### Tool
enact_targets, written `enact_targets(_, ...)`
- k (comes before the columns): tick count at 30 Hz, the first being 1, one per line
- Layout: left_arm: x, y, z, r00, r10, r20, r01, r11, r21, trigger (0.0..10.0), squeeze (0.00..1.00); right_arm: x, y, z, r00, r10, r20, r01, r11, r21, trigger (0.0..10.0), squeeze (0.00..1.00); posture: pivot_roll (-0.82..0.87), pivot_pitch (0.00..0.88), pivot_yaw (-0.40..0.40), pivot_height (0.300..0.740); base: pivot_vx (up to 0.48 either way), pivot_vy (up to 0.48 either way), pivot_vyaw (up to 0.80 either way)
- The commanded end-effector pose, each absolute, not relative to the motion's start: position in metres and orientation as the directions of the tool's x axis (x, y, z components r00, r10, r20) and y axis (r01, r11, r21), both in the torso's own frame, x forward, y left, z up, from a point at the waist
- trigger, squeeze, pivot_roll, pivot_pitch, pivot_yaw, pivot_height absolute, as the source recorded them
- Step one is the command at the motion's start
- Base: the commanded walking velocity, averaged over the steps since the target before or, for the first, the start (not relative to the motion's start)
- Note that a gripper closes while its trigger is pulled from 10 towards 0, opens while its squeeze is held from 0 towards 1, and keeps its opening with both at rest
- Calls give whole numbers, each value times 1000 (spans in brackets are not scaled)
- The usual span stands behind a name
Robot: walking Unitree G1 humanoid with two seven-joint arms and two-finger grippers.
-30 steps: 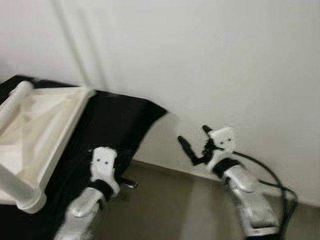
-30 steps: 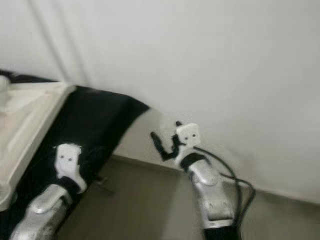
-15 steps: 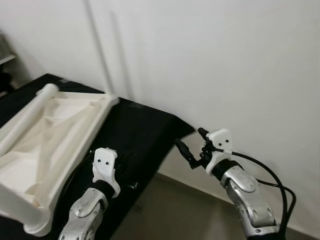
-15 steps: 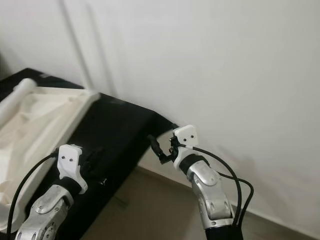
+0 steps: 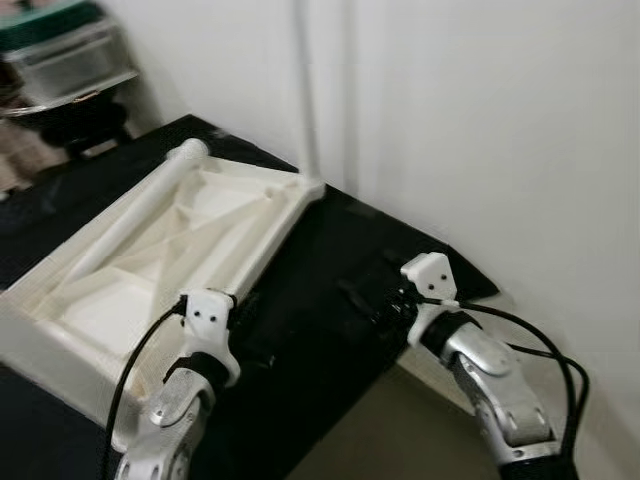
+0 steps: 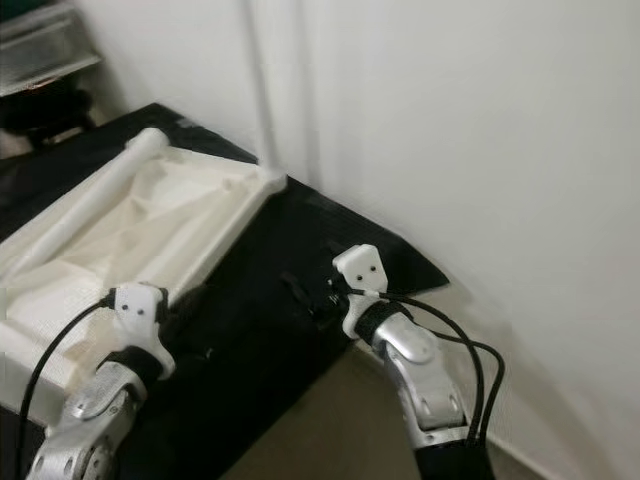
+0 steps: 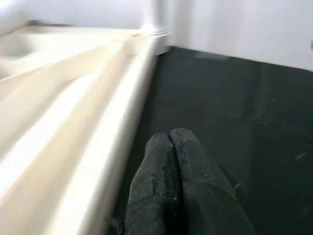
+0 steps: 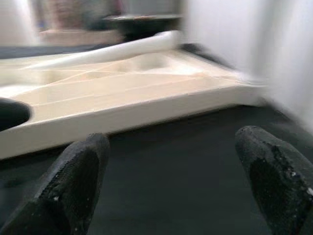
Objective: Building children table
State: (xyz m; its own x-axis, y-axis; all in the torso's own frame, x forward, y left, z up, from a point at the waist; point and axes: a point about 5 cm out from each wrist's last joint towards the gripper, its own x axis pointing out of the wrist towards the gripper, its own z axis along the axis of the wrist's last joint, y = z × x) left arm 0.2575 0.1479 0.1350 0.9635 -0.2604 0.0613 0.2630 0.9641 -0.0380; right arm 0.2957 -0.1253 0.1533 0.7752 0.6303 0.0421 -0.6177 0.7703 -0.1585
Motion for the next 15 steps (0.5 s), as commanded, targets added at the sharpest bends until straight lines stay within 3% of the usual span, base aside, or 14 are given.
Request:
enact_targets(1,255,153,131,967,-250,40,251,967,-34,10000,0,292,-115,151,731,681,36,-668,726,-167,10000,0,-11,121,43,740,0,0,800)
enact_targets(15,254,154,131,972,-229,49,231,972,-36,10000,0,287,-109,151,665,747,25,-731,657,-186,10000,0,-13,116,39,740,0,0,800)
